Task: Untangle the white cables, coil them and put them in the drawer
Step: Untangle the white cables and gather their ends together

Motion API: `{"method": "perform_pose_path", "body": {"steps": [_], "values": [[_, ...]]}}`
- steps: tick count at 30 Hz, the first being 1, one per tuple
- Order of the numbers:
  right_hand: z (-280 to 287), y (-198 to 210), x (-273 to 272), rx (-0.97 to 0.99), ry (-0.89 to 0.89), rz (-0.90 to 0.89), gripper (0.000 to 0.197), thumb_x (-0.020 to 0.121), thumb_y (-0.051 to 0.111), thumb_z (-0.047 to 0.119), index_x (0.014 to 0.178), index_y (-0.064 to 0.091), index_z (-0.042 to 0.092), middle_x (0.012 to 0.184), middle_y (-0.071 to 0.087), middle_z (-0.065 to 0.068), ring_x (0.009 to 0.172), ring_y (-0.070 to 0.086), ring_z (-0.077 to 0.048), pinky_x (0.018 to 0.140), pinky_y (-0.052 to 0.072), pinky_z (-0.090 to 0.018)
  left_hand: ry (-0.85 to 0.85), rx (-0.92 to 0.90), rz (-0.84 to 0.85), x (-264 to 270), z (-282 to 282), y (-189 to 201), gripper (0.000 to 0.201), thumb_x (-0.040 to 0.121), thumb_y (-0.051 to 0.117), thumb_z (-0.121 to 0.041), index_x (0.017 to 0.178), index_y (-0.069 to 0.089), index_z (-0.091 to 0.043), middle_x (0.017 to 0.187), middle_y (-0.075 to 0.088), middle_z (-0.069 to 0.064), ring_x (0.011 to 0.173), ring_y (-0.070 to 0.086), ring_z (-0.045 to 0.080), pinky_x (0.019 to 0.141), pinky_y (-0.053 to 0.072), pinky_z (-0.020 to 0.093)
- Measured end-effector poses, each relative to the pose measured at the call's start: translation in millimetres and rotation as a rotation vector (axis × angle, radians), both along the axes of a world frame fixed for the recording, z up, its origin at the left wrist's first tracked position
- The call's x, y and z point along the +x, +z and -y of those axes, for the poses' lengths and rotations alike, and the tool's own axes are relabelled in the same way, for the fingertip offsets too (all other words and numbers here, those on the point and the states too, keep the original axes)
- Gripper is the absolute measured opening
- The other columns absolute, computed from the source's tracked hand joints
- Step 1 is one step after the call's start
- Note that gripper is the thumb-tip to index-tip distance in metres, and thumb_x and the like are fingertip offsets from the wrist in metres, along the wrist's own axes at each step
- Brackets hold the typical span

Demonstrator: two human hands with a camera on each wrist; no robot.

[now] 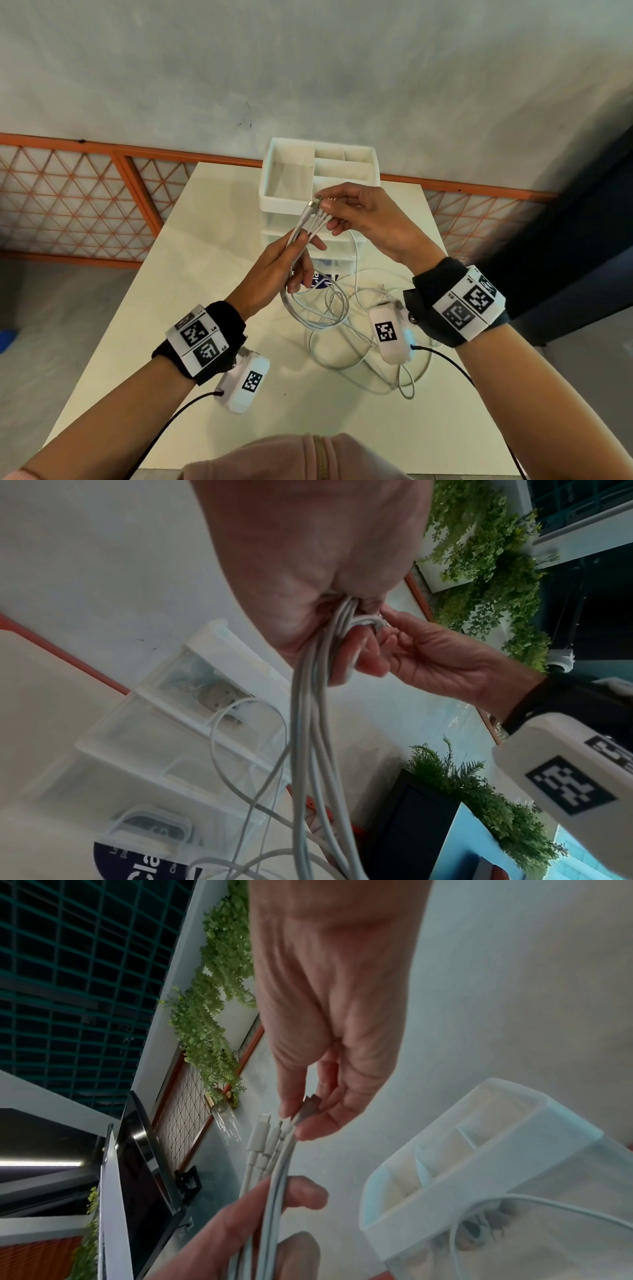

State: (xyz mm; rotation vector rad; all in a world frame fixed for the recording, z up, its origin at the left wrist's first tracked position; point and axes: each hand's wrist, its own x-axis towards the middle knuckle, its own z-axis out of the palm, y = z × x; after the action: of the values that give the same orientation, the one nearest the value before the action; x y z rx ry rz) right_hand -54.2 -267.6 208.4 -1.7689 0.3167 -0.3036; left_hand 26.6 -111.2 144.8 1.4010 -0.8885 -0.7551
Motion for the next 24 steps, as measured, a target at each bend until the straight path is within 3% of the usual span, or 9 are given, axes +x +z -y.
{"method": "perform_pose_path", "body": {"steps": [7, 12, 14, 18, 21, 24], "values": [[-2.2, 0.4, -0.8, -0.078, -0.001, -0.011, 0.014, 0.091, 0.059, 0.010, 0.100, 0.067, 0.004, 0.084, 0.060, -0.014, 0.062, 0.058, -0.010, 0.062, 0.051, -0.019, -0.069, 0.036, 0.004, -0.4, -1.6, 2.6, 0.036, 0.103, 0.030, -0.030, 0.107, 0.061, -0.010, 0.063, 0.057, 0.012, 0.050, 0.037, 0.021, 0.055, 0.037, 0.032], [-3.7, 1.0, 0.3, -0.082, -0.020, -0.027, 0.007, 0.089, 0.060, 0.007, 0.091, 0.067, 0.009, 0.078, 0.062, -0.012, 0.057, 0.059, -0.009, 0.060, 0.051, -0.017, 0.017, -0.009, 0.074, -3.3, -0.6, 0.7, 0.038, 0.100, 0.031, -0.039, 0.127, 0.052, -0.023, 0.082, 0.060, 0.010, 0.054, 0.045, 0.017, 0.054, 0.040, 0.026], [-5.9, -0.8, 2.1, -0.098, -0.020, -0.049, 0.007, 0.088, 0.062, 0.007, 0.092, 0.068, 0.006, 0.074, 0.062, -0.008, 0.057, 0.059, -0.010, 0.059, 0.051, -0.016, 0.078, -0.028, 0.113, -3.8, 1.5, 0.8, 0.037, 0.100, 0.030, -0.038, 0.126, 0.052, -0.025, 0.086, 0.062, 0.005, 0.055, 0.048, 0.016, 0.056, 0.042, 0.026], [-9.2, -4.7, 6.5, -0.109, -0.036, -0.047, 0.013, 0.087, 0.063, 0.008, 0.097, 0.067, 0.000, 0.073, 0.062, -0.008, 0.057, 0.060, -0.011, 0.058, 0.052, -0.017, 0.132, -0.047, 0.202, -0.6, 4.1, 4.4, 0.030, 0.103, 0.029, -0.030, 0.124, 0.050, -0.032, 0.078, 0.064, 0.005, 0.051, 0.048, 0.015, 0.051, 0.041, 0.025], [-9.7, -4.0, 8.2, -0.128, -0.030, -0.049, 0.013, 0.088, 0.063, 0.009, 0.097, 0.068, 0.002, 0.073, 0.063, -0.008, 0.059, 0.061, -0.012, 0.059, 0.052, -0.018, 0.181, -0.041, 0.266, 1.3, 4.0, 1.6, 0.031, 0.103, 0.029, -0.028, 0.128, 0.048, -0.029, 0.072, 0.066, 0.011, 0.045, 0.047, 0.013, 0.048, 0.041, 0.022], [-9.6, -1.3, 9.1, -0.151, -0.017, -0.059, 0.014, 0.087, 0.064, 0.009, 0.098, 0.068, 0.001, 0.074, 0.065, -0.009, 0.060, 0.062, -0.014, 0.060, 0.052, -0.017, 0.253, -0.049, 0.319, -1.3, 6.2, -1.7, 0.029, 0.103, 0.030, -0.028, 0.121, 0.053, -0.026, 0.066, 0.064, 0.018, 0.038, 0.044, 0.008, 0.046, 0.037, 0.016]]}}
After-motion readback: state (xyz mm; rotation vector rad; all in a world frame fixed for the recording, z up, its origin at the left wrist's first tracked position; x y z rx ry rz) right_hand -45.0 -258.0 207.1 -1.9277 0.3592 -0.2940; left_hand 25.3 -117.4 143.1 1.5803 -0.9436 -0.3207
